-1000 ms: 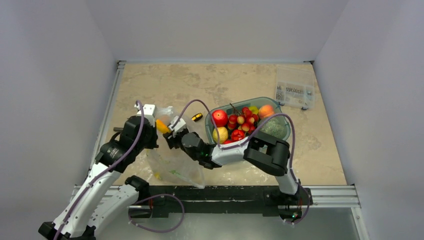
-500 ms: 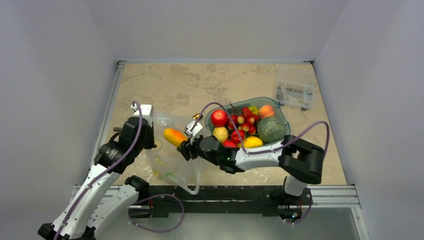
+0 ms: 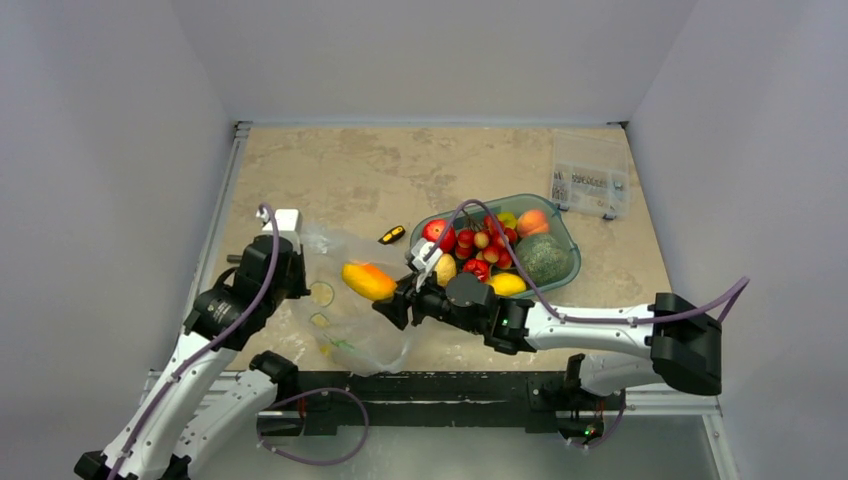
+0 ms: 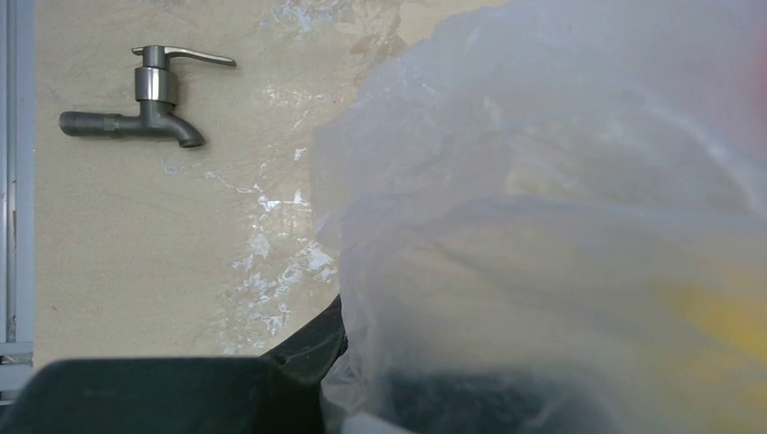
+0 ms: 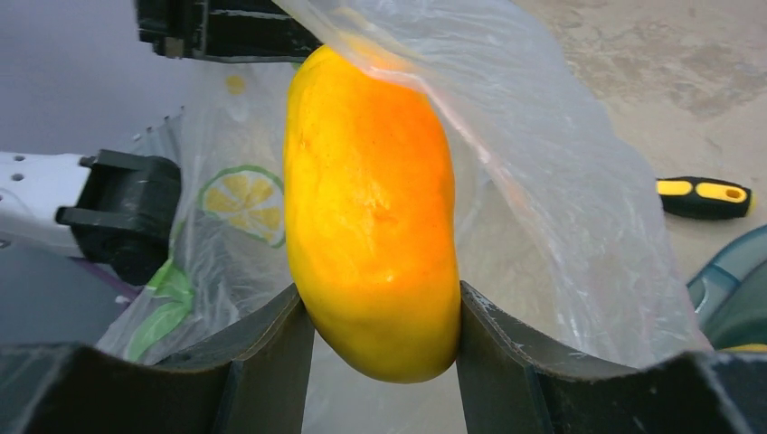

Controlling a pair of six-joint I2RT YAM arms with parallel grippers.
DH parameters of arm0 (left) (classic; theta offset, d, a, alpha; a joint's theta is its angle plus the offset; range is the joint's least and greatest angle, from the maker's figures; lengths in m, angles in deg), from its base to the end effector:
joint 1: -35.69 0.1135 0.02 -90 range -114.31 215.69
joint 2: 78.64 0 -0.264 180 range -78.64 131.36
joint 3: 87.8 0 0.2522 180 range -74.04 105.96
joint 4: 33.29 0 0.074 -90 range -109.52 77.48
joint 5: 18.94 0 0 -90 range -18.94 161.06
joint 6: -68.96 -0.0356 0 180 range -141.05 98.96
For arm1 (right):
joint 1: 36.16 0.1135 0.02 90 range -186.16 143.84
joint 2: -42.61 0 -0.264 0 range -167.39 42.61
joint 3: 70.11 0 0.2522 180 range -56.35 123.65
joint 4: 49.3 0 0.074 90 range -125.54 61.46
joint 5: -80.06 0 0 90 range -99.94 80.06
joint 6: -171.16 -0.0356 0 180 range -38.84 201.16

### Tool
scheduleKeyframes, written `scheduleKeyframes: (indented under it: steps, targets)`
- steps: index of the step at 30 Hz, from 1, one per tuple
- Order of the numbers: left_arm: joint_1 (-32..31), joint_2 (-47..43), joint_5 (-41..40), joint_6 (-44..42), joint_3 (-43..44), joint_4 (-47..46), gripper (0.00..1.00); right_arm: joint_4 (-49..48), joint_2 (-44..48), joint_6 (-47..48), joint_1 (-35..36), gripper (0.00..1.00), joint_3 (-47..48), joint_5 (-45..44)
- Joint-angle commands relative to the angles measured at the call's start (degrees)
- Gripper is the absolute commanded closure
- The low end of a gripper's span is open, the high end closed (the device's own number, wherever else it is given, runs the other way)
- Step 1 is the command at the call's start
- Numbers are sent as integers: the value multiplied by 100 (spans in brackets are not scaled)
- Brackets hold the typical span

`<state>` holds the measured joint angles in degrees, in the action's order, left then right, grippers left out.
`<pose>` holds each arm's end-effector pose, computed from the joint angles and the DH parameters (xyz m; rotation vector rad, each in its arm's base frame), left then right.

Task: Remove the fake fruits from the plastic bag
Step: Take out the fake fruit from the plastic bag, then place the fake fruit in the bin.

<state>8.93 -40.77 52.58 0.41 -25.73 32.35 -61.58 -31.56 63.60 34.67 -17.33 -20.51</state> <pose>0.1144 -0.0450 0.3076 -0.0606 2.2498 -0.0802 0.1015 0.2722 0.2582 -0.6888 1.6941 0.9624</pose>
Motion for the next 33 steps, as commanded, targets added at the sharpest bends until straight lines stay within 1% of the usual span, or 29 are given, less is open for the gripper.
scheduleKeyframes:
  steps: [1, 3, 5, 7, 11, 14, 17, 19, 22, 25, 27, 30, 33]
  targets:
    - [-17, 69, 649, -125, 63, -414, 100, -324, 84, -164, 15, 100, 93, 782]
    - [-21, 157, 949, -166, 62, -443, 100, -521, -80, -185, 16, 100, 277, 857]
    - [-21, 224, 848, -135, 108, -352, 100, -505, -250, -211, 18, 100, 579, 880]
    - [-22, 246, 551, -39, 133, -259, 100, -395, -331, -225, 19, 100, 808, 942]
    - [-19, 218, -112, 203, 151, -89, 100, -421, -245, -229, 19, 100, 890, 1011]
    - [-22, 220, -1012, 590, 184, 185, 100, -218, 129, -185, 19, 100, 783, 798]
    - [-20, 231, -1548, 844, 243, 385, 100, -80, 634, -148, 18, 100, 526, 486]
    - [-19, 245, -1883, 1002, 279, 542, 100, 221, 946, -219, 10, 100, 379, 27]
    - [-19, 256, -2219, 1210, 334, 730, 100, 719, 1355, -231, 2, 100, 66, -1123]
    - [-21, 237, -2233, 1244, 348, 748, 100, 1160, 1754, -367, -83, 100, -217, -2130]
    - [-22, 200, -2170, 1212, 345, 706, 100, 1416, 1958, -606, -266, 100, -372, -2736]
    - [-22, 163, -2078, 1148, 322, 647, 100, 2211, 2095, -1304, -964, 100, -376, -3341]
    - [-22, 166, -1978, 1087, 311, 609, 100, 2734, 2114, -1568, -1822, 100, -265, -3374]
